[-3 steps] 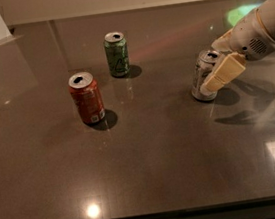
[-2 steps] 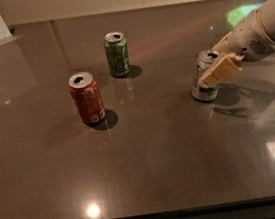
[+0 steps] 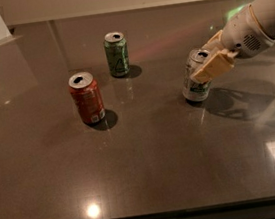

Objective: Move 7up can near coke can

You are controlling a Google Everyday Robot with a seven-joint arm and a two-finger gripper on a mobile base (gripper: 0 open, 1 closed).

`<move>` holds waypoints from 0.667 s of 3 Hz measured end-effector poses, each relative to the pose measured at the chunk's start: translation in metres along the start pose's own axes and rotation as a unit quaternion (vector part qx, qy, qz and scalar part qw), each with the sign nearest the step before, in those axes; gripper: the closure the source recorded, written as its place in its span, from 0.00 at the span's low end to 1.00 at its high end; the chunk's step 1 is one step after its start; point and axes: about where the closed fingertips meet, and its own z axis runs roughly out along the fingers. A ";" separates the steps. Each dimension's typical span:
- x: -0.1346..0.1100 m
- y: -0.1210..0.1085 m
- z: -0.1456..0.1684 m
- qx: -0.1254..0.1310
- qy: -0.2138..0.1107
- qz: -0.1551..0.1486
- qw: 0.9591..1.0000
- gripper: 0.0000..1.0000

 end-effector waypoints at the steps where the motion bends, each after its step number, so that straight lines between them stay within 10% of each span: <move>1: -0.041 0.021 0.008 -0.036 -0.024 -0.032 0.999 1.00; 2: -0.082 0.047 0.027 -0.079 -0.040 -0.070 0.994 1.00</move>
Offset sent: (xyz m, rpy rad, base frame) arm -0.0172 0.1582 0.0399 0.1037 0.0138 0.3619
